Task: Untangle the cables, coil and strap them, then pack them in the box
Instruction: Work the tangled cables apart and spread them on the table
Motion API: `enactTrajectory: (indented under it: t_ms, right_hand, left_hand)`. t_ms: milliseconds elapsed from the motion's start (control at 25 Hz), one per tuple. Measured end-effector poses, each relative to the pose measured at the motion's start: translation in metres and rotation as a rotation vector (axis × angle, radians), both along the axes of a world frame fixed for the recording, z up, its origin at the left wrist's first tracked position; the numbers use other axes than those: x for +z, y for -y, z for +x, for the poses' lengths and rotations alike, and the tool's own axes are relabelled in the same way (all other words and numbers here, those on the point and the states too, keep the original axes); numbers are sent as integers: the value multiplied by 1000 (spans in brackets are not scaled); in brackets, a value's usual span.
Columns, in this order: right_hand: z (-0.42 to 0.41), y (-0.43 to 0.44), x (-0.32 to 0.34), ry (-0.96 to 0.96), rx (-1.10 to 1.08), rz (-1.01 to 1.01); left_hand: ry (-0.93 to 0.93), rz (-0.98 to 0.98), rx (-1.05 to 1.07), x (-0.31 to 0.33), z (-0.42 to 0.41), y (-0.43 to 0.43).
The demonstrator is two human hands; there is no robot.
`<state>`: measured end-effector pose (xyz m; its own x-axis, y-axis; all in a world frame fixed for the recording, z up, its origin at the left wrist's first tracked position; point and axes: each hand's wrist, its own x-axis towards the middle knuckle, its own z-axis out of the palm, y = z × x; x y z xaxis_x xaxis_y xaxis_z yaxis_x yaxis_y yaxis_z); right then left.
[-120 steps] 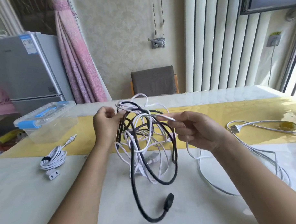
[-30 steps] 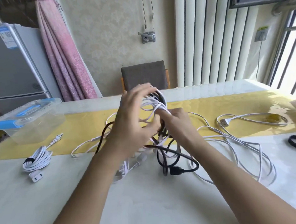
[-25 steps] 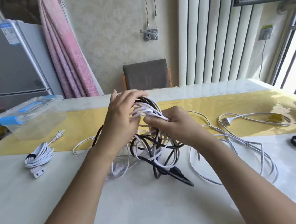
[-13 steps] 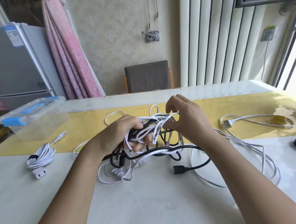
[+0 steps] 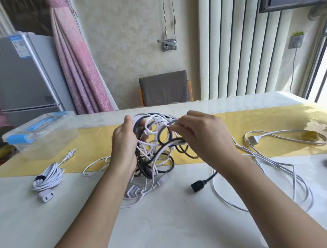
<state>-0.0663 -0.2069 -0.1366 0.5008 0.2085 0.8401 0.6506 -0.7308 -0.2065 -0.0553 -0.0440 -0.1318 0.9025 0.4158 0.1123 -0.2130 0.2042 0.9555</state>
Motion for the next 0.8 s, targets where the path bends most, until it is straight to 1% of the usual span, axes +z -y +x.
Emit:
enactTrajectory:
  t_ms: [80,160,240,280,320,400,520,560,600,680,720,800]
  right_hand:
    - [-2,4,6,113,-28,58]
    - [-2,11,11,190,-54,101]
    - [2,17,10,190,-99,120]
    - [5,21,8,142,-127,136]
    - [9,25,7,48,-155,157]
    - [16,35,6,-226,-194,159]
    - [19,40,0,-563,-83,93]
    - [18,38,-3,-664,-47,61]
    - [18,34,-5,-740,-28,16]
    - [18,30,-9,-806,5,-25]
    - [18,29,-10,-816,42,4]
    - [17,26,-9,-833,143,140]
  left_hand:
    - [118,-230,71,9,2,-11]
    - [247,-372,126,15,6,-25]
    - [309,-485,91,16,9,-34]
    - [316,-523,31,15,12,-36]
    - [302,-532,-50,12,13,-34]
    - [170,-497,-251,8,12,-26]
    - [-93,-545,-528,1,6,-12]
    - [-155,-562,-585,-2,6,-10]
    - [-210,-538,-622,-4,6,-10]
    - [-308,-388,-611,-5,6,-9]
    - [-310,-305,-556,-5,5,-7]
    - [-225,-204,-413,-11,8,-2]
